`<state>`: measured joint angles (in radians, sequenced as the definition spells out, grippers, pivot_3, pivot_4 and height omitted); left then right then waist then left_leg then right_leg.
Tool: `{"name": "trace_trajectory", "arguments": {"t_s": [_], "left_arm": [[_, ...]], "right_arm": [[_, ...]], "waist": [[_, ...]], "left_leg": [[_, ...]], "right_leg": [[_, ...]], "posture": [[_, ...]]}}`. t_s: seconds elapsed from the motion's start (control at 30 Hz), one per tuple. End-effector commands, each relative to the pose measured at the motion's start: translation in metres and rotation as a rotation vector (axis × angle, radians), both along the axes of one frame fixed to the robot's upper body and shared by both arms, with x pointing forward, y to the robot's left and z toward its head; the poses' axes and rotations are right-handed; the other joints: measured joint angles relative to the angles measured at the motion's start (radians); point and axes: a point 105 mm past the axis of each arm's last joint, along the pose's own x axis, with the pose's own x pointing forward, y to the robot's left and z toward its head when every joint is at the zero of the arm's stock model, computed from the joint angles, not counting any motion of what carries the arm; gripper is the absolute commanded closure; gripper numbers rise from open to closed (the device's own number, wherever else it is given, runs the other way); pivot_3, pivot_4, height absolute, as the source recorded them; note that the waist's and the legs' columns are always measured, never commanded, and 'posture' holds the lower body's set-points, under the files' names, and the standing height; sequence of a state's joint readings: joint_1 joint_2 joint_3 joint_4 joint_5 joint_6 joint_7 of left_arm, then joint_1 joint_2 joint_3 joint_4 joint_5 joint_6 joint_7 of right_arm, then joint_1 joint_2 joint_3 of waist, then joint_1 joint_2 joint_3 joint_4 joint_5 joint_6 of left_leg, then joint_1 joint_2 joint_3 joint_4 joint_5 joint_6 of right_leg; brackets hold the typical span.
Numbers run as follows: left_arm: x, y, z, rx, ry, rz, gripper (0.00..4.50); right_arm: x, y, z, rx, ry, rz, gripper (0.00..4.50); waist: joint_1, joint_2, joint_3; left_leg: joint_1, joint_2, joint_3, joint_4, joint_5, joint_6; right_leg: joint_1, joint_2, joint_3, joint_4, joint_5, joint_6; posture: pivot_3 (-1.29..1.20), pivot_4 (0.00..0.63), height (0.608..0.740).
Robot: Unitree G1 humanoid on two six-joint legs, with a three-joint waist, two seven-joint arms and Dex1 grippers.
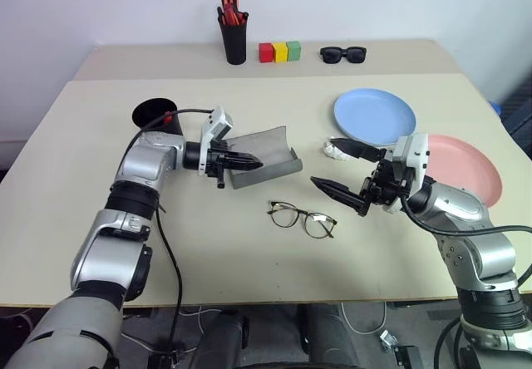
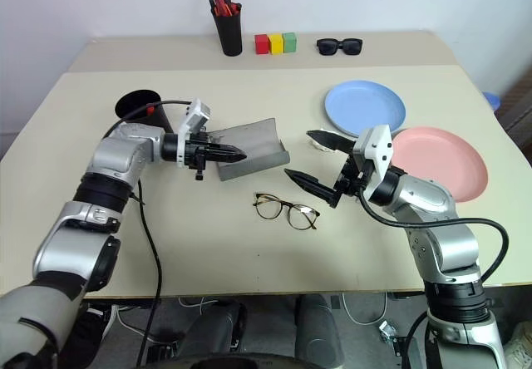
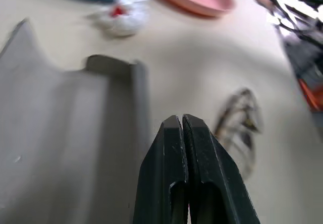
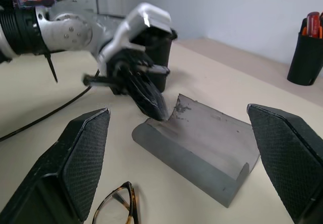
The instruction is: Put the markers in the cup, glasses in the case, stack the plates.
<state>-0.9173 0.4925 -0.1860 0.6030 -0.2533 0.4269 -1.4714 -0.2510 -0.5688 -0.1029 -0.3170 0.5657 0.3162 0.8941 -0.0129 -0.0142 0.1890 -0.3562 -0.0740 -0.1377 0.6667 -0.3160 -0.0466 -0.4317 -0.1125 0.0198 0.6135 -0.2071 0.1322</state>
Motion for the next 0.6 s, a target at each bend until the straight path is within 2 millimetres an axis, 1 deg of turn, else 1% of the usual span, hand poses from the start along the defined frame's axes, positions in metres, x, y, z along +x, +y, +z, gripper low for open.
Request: {"name": "trace_trajectory", "arguments": {"t_s": [0.03, 0.07, 0.1, 0.13, 0.17, 0.2, 0.27, 0.3, 0.33, 0.4, 0.43, 0.47, 0.5, 0.6], "left_arm": [[-0.005, 0.004, 0.005, 0.031, -0.013, -0.092, 4.46], [-0.003, 0.004, 0.006, 0.032, -0.034, -0.092, 4.46], [0.004, 0.002, 0.008, 0.011, -0.055, -0.049, 4.46], [0.012, 0.000, 0.011, -0.019, -0.062, -0.001, 4.46], [0.020, -0.004, 0.018, -0.086, -0.033, 0.061, 4.46], [0.028, -0.006, 0.026, -0.150, -0.027, 0.122, 4.23], [0.038, -0.010, 0.036, -0.236, -0.055, 0.203, 3.57], [0.041, -0.012, 0.039, -0.255, -0.076, 0.224, 3.14], [0.044, -0.013, 0.038, -0.260, -0.087, 0.248, 2.58], [0.042, -0.018, 0.022, -0.175, -0.133, 0.245, 1.55], [0.041, -0.019, 0.013, -0.139, -0.138, 0.240, 1.12], [0.036, -0.021, 0.004, -0.118, -0.087, 0.213, 0.58], [0.032, -0.022, 0.000, -0.112, -0.046, 0.197, 0.58], [0.030, -0.021, -0.014, -0.041, -0.039, 0.186, 0.58]], "right_arm": [[-0.003, 0.000, 0.010, 0.008, -0.051, 0.009, 0.03], [-0.003, 0.000, 0.010, 0.008, -0.050, 0.009, 0.03], [-0.003, 0.000, 0.010, 0.007, -0.050, 0.008, 0.03], [-0.004, 0.000, 0.010, 0.007, -0.050, 0.007, 0.03], [-0.004, 0.000, 0.010, 0.008, -0.050, 0.005, 0.03], [-0.004, -0.001, 0.009, 0.009, -0.049, 0.004, 0.03], [-0.004, -0.001, 0.009, 0.008, -0.047, 0.002, 0.03], [-0.005, -0.001, 0.008, 0.007, -0.046, 0.001, 0.03], [-0.005, -0.001, 0.008, 0.005, -0.046, 0.002, 0.03], [-0.005, 0.000, 0.008, 0.006, -0.046, 0.003, 0.03], [-0.005, 0.000, 0.009, 0.006, -0.047, 0.004, 0.03], [-0.004, 0.000, 0.009, 0.007, -0.047, 0.004, 0.03], [-0.003, 0.000, 0.010, 0.008, -0.048, 0.004, 0.03], [-0.003, 0.001, 0.009, 0.006, -0.050, 0.007, 0.03]], "waist": [[0.000, 0.000, 0.000], [0.000, 0.000, 0.000], [0.000, 0.000, 0.000], [0.003, 0.000, 0.000], [0.005, 0.000, 0.000], [0.006, -0.001, 0.000], [0.002, -0.001, 0.001], [0.001, -0.001, 0.001], [-0.003, -0.001, 0.000], [-0.007, -0.001, 0.000], [-0.008, 0.000, 0.000], [-0.007, 0.000, 0.000], [-0.006, 0.000, 0.000], [-0.001, 0.000, 0.000]], "left_leg": [[0.000, 0.000, 0.000, 0.000, 0.000, 0.000], [0.000, 0.000, 0.000, 0.000, 0.000, 0.000], [0.000, 0.000, 0.000, 0.000, 0.000, 0.000], [0.000, 0.000, 0.000, 0.000, 0.000, 0.000], [-0.001, 0.000, -0.001, 0.001, 0.000, 0.000], [-0.001, 0.000, -0.001, 0.001, 0.000, 0.000], [-0.001, 0.000, -0.001, 0.001, 0.000, 0.001], [-0.001, 0.000, -0.001, 0.001, 0.000, 0.001], [-0.001, 0.000, -0.001, 0.001, 0.000, 0.001], [0.000, 0.000, 0.000, 0.000, -0.001, 0.001], [0.000, 0.000, 0.000, 0.000, -0.001, 0.001], [0.000, 0.000, 0.001, 0.000, -0.001, 0.001], [0.000, 0.000, 0.001, 0.000, -0.001, 0.001], [0.000, 0.000, 0.000, 0.001, -0.001, 0.001]], "right_leg": [[0.000, 0.000, 0.000, 0.000, 0.000, 0.000], [0.000, 0.000, 0.000, 0.000, 0.000, 0.000], [0.000, 0.000, 0.000, 0.000, 0.000, 0.000], [0.000, 0.000, 0.000, 0.000, 0.000, 0.000], [0.000, 0.000, 0.000, 0.000, 0.000, 0.000], [0.000, 0.000, 0.000, 0.000, 0.000, 0.000], [0.000, 0.000, 0.000, 0.000, 0.000, 0.000], [0.000, 0.000, 0.000, 0.000, 0.000, 0.000], [0.000, 0.000, 0.000, 0.000, 0.000, 0.000], [0.000, 0.000, 0.000, 0.000, 0.000, 0.000], [0.000, 0.000, 0.000, 0.000, 0.000, 0.000], [0.000, 0.000, 0.000, 0.000, 0.000, 0.000], [0.000, 0.000, 0.000, 0.000, 0.000, 0.000], [0.000, 0.000, 0.000, 0.001, 0.000, 0.000]], "posture": [[0.00, 0.150, 0.740], [0.00, 0.150, 0.740], [0.00, 0.150, 0.740], [0.00, 0.150, 0.740], [0.00, 0.150, 0.740], [0.00, 0.150, 0.740], [0.00, 0.150, 0.740], [0.00, 0.150, 0.740], [0.00, 0.150, 0.740], [0.00, 0.150, 0.740], [0.00, 0.150, 0.740], [0.00, 0.150, 0.740], [0.00, 0.150, 0.740], [0.00, 0.150, 0.740]]}}
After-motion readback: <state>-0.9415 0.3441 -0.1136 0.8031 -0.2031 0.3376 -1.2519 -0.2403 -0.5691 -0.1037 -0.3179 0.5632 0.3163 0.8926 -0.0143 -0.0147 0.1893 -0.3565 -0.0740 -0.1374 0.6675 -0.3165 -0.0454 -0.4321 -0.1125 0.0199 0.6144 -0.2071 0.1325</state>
